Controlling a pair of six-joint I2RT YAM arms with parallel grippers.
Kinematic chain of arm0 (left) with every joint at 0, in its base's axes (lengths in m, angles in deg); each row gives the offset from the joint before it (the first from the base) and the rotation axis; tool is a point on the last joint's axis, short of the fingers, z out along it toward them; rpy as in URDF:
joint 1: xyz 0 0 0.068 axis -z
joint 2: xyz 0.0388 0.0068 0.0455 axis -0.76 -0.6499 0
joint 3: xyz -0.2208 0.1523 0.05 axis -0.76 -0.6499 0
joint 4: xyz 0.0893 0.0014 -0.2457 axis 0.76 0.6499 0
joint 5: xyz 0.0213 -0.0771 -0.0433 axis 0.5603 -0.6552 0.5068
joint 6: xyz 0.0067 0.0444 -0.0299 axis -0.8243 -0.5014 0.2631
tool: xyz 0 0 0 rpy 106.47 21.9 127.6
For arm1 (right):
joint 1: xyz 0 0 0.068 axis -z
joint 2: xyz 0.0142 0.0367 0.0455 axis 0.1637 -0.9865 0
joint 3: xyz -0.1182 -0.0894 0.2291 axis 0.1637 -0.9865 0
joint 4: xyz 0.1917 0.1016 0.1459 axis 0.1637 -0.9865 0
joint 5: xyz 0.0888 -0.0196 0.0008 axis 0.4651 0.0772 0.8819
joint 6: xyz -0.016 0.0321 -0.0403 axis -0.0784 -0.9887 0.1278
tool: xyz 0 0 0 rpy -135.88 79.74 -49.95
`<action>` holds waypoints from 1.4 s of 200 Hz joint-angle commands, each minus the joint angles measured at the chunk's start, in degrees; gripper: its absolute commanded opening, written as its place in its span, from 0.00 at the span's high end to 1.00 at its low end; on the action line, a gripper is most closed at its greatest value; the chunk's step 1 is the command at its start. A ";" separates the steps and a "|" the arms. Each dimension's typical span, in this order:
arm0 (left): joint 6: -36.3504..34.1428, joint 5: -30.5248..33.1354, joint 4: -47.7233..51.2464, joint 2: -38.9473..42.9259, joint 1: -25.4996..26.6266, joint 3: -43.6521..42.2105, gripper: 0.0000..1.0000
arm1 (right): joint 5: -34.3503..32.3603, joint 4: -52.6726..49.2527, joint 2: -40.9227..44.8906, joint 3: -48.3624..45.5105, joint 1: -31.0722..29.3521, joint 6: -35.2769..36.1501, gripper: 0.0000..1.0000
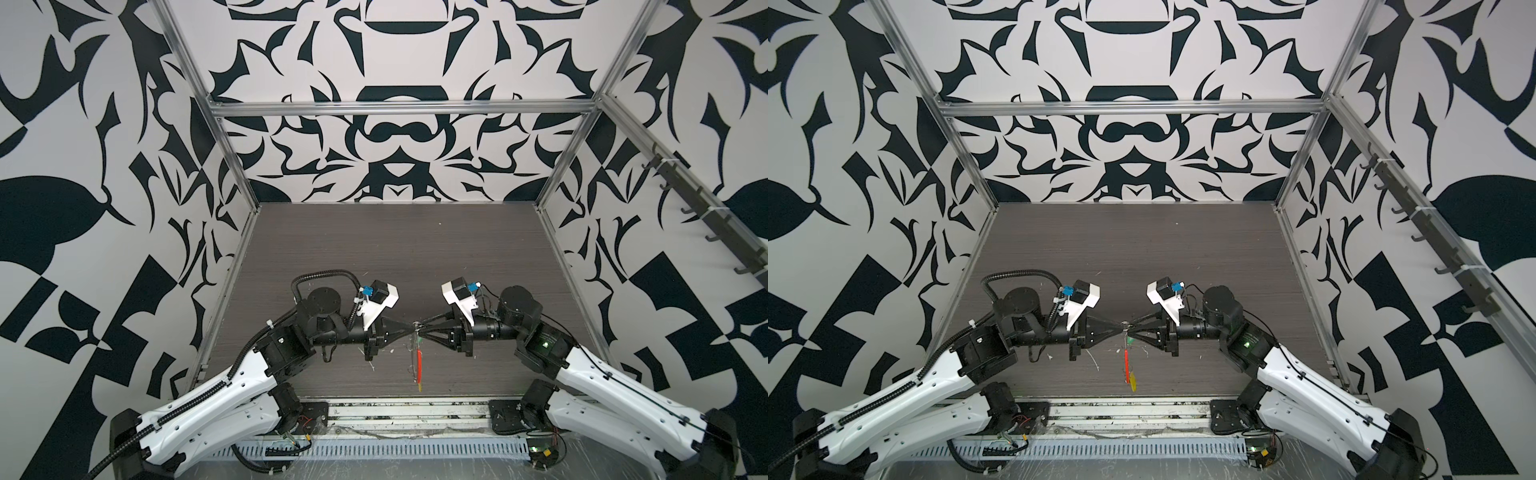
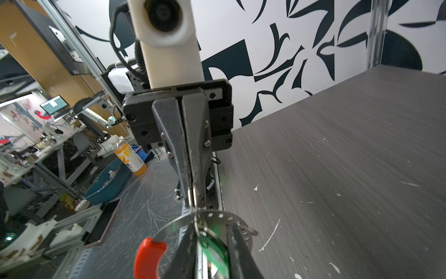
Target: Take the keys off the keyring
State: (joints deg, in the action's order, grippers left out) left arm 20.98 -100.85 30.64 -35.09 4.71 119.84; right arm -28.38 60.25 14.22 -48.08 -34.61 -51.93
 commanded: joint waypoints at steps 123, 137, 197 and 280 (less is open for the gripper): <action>3.36 0.91 -1.57 0.89 0.14 3.33 1.00 | -5.46 -6.05 3.43 3.63 -0.71 3.49 1.00; 3.91 1.15 -1.33 1.06 0.10 3.38 1.00 | -5.67 -7.07 3.52 4.09 -0.66 3.98 1.00; 1.93 15.16 1.55 0.21 5.57 4.34 1.00 | -7.81 -6.80 1.22 4.08 -0.68 3.99 1.00; -5.51 35.59 -0.37 2.02 13.75 2.23 1.00 | -9.89 -3.94 -0.62 2.97 -0.70 2.32 1.00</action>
State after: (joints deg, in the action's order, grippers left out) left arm 18.35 -70.60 33.59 -34.47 17.25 121.77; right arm -35.63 55.12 13.85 -45.98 -35.57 -48.50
